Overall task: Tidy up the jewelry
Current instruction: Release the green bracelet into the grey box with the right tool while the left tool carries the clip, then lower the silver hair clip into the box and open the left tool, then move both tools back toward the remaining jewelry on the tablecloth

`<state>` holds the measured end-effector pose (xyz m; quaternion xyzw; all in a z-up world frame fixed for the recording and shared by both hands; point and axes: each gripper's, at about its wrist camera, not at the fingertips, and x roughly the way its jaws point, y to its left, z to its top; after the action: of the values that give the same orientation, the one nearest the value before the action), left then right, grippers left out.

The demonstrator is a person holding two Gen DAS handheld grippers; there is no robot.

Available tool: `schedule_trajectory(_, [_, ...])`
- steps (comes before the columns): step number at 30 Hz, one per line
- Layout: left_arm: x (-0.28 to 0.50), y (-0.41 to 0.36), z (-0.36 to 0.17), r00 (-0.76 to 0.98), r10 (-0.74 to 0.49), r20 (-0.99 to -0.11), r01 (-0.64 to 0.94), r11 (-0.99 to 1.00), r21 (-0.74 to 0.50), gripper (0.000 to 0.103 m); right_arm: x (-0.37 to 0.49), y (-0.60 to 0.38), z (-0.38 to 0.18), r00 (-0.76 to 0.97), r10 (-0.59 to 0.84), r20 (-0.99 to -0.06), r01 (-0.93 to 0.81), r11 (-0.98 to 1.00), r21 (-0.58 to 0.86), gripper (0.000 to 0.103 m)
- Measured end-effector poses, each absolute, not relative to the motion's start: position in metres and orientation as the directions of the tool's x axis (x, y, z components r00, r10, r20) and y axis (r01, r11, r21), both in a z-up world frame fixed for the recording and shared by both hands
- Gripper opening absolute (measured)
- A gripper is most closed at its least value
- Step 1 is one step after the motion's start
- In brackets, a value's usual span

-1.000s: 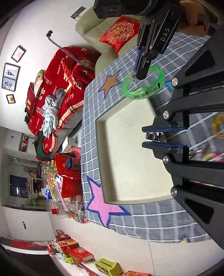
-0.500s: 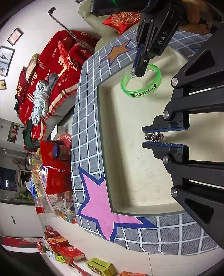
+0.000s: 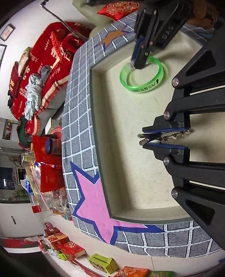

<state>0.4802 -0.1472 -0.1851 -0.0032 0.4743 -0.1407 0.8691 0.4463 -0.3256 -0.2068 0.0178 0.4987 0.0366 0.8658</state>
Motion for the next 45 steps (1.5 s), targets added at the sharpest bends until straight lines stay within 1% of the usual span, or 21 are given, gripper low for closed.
schedule_trajectory(2, [0.481,-0.147,-0.187,0.508,-0.234,-0.829,0.232,0.964,-0.129,0.028,0.446,-0.324,-0.206,0.499,0.074,-0.864,-0.048,0.997,0.058,0.014])
schedule_trajectory(4, [0.480,-0.145,-0.187,0.510,-0.221,-0.831,0.221,0.968,-0.122,0.028,0.446,-0.324,-0.206,0.498,0.077,-0.864,-0.043,0.997,0.065,0.023])
schedule_trajectory(5, [0.480,-0.144,-0.187,0.512,-0.218,-0.831,0.216,0.969,-0.121,0.028,0.446,-0.325,-0.205,0.501,0.083,-0.862,-0.040,0.997,0.072,0.036])
schedule_trajectory(6, [0.479,-0.143,-0.186,0.513,-0.216,-0.831,0.212,0.970,-0.122,0.028,0.444,-0.326,-0.202,0.509,0.090,-0.856,-0.038,0.996,0.082,0.051])
schedule_trajectory(7, [0.480,-0.143,-0.186,0.513,-0.216,-0.831,0.209,0.970,-0.123,0.028,0.442,-0.326,-0.199,0.519,0.097,-0.849,-0.038,0.995,0.091,0.056])
schedule_trajectory(8, [0.479,-0.142,-0.186,0.513,-0.216,-0.831,0.207,0.970,-0.124,0.028,0.440,-0.327,-0.195,0.531,0.103,-0.841,-0.038,0.994,0.098,0.059])
schedule_trajectory(19, [0.476,-0.145,-0.181,0.542,-0.221,-0.811,0.238,0.966,-0.104,0.029,0.404,-0.331,-0.157,0.608,0.154,-0.779,-0.037,0.985,0.166,0.060])
schedule_trajectory(24, [0.474,-0.143,-0.177,0.543,-0.255,-0.800,0.237,0.961,-0.146,0.029,0.394,-0.338,-0.149,0.626,0.177,-0.759,-0.027,0.978,0.206,0.060])
schedule_trajectory(25, [0.474,-0.142,-0.176,0.544,-0.264,-0.797,0.235,0.959,-0.157,0.047,0.391,-0.339,-0.148,0.631,0.178,-0.755,-0.023,0.977,0.211,0.060])
schedule_trajectory(26, [0.473,-0.141,-0.175,0.546,-0.272,-0.792,0.231,0.958,-0.170,0.103,0.389,-0.341,-0.147,0.635,0.178,-0.752,-0.021,0.977,0.214,0.061])
schedule_trajectory(28, [0.467,-0.138,-0.165,0.598,-0.253,-0.760,0.200,0.966,-0.164,0.103,0.383,-0.344,-0.144,0.644,0.177,-0.744,-0.015,0.975,0.220,0.066])
schedule_trajectory(29, [0.465,-0.138,-0.162,0.609,-0.249,-0.753,0.205,0.967,-0.154,0.103,0.381,-0.346,-0.143,0.650,0.175,-0.740,-0.012,0.975,0.221,0.069])
schedule_trajectory(31, [0.462,-0.142,-0.155,0.618,-0.251,-0.745,0.221,0.965,-0.141,0.103,0.376,-0.349,-0.142,0.656,0.171,-0.735,-0.003,0.975,0.223,0.071])
schedule_trajectory(32, [0.460,-0.143,-0.152,0.627,-0.250,-0.738,0.222,0.965,-0.138,0.103,0.374,-0.351,-0.141,0.656,0.171,-0.735,-0.001,0.974,0.226,0.074])
schedule_trajectory(33, [0.456,-0.143,-0.150,0.636,-0.244,-0.732,0.221,0.966,-0.131,0.103,0.372,-0.352,-0.141,0.658,0.173,-0.733,0.001,0.973,0.231,0.080])
schedule_trajectory(34, [0.452,-0.144,-0.146,0.648,-0.236,-0.724,0.218,0.968,-0.120,0.103,0.370,-0.353,-0.140,0.659,0.177,-0.731,0.002,0.972,0.236,0.081])
schedule_trajectory(40, [0.418,-0.136,-0.129,0.697,-0.174,-0.695,0.184,0.981,-0.061,0.103,0.349,-0.354,-0.137,0.657,0.190,-0.729,-0.009,0.970,0.244,0.083])
schedule_trajectory(45, [0.382,-0.115,-0.123,0.677,-0.217,-0.704,0.211,0.973,-0.097,0.103,0.322,-0.350,-0.136,0.652,0.203,-0.731,-0.026,0.969,0.246,0.083])
